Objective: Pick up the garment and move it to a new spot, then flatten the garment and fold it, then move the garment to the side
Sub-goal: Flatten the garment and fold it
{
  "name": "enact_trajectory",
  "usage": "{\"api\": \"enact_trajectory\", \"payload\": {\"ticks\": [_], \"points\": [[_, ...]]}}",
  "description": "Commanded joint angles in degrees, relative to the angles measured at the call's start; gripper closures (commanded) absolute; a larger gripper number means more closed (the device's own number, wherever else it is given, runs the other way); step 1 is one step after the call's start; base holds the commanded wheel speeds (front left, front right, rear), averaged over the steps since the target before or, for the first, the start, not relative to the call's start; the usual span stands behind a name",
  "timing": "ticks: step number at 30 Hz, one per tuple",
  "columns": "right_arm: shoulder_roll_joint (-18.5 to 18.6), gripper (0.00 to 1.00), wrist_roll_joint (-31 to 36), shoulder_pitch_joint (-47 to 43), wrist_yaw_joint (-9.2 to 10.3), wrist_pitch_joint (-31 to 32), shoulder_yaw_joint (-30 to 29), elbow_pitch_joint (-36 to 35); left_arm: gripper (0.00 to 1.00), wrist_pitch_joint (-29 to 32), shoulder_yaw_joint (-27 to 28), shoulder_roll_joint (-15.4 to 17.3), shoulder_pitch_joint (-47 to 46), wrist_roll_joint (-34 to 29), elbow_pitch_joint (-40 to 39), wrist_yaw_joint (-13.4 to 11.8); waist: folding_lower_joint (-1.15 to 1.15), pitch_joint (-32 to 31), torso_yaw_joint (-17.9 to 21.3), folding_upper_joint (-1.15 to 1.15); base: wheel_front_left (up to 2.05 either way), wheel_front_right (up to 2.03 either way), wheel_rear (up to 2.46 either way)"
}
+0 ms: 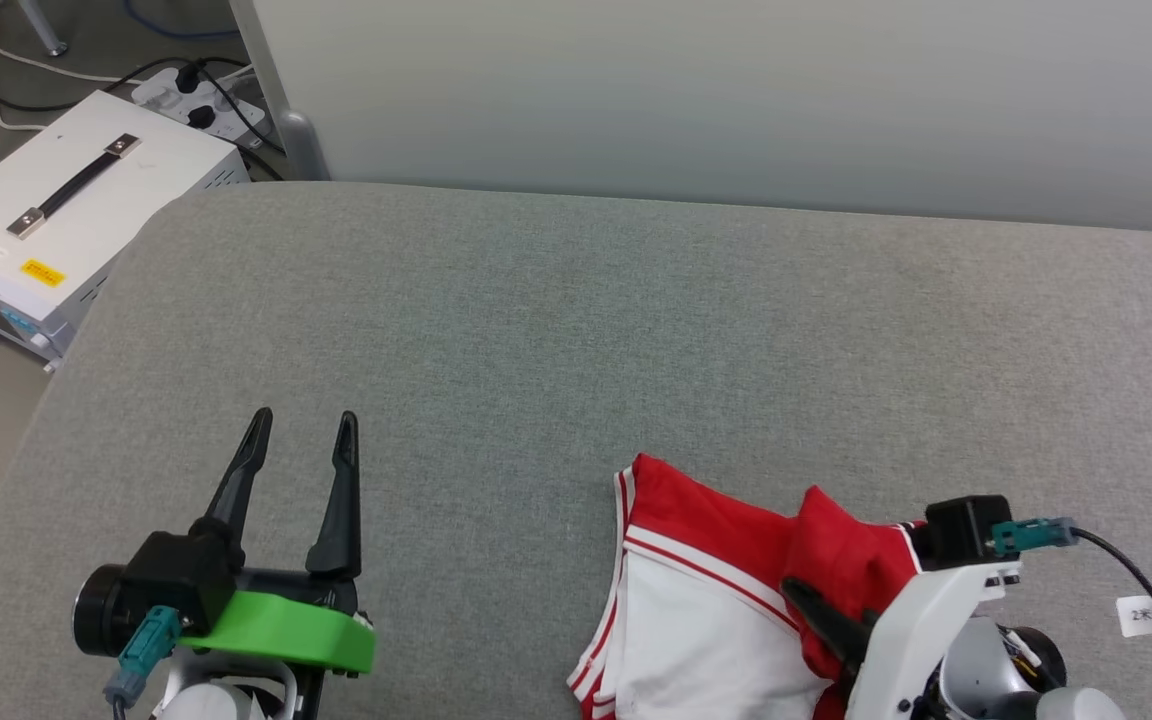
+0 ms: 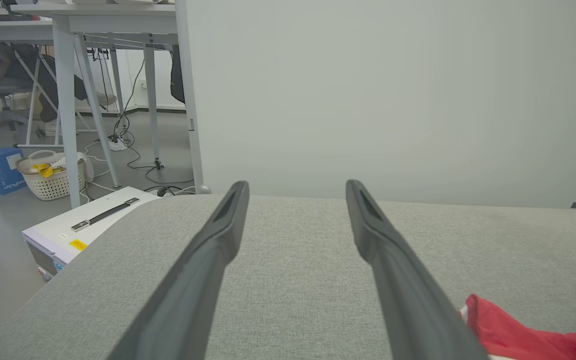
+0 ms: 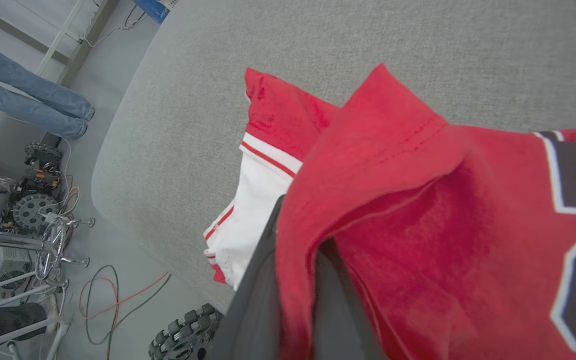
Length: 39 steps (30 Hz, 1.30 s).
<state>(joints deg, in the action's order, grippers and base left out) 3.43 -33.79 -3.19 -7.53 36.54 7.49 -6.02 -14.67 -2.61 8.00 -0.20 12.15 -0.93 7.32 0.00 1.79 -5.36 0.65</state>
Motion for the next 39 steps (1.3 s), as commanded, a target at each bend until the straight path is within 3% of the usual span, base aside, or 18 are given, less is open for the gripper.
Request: {"api": "enact_trajectory", "payload": {"ticks": [1,13,15,16,29,30,39], "points": [[-0.35,1.0,0.05,1.5,0.04,-0.58,1.66,0.72,0.0,-0.33,0.11,0.3,-0.64,0.03,-0.02,0.16,0.0,0.3,-0.42,-0.65,0.0,0.0,0.0],[-0.54,1.0,-0.71,6.87,0.04,-7.18,9.71,9.43,0.0,-0.33,-0.57,-0.12,-1.38,-0.05,0.04,0.16,0.0,1.46,-2.0,-0.65,0.0,0.0,0.0],[-0.54,0.44,-0.66,7.29,0.04,-7.95,10.77,10.34,0.0,-0.33,-0.48,-0.16,-1.37,-0.03,0.0,0.16,0.0,1.65,-2.08,-0.65,0.0,0.0,0.0],[-0.54,0.0,-0.85,7.45,0.04,-8.22,11.39,10.62,0.0,-0.33,-0.42,-0.17,-1.35,-0.03,0.0,0.16,0.0,1.72,-2.1,-0.65,0.0,0.0,0.0],[-0.55,0.0,-2.84,9.94,0.04,-12.14,16.62,8.59,0.0,-0.33,-0.59,-0.14,-1.23,0.02,0.37,0.16,0.0,1.48,-1.52,-0.65,0.0,0.0,0.0],[0.4,0.0,1.67,11.88,0.04,-13.58,15.81,7.01,0.0,-0.33,-0.63,-0.14,-1.18,0.01,0.33,0.16,0.0,1.2,-1.02,-0.65,0.0,0.0,0.0],[10.12,0.0,14.53,17.23,0.04,-24.65,11.71,5.08,0.0,-0.33,-0.96,-0.24,-1.18,0.02,0.07,0.16,0.0,0.8,0.7,-0.65,0.0,0.0,0.0]]}}
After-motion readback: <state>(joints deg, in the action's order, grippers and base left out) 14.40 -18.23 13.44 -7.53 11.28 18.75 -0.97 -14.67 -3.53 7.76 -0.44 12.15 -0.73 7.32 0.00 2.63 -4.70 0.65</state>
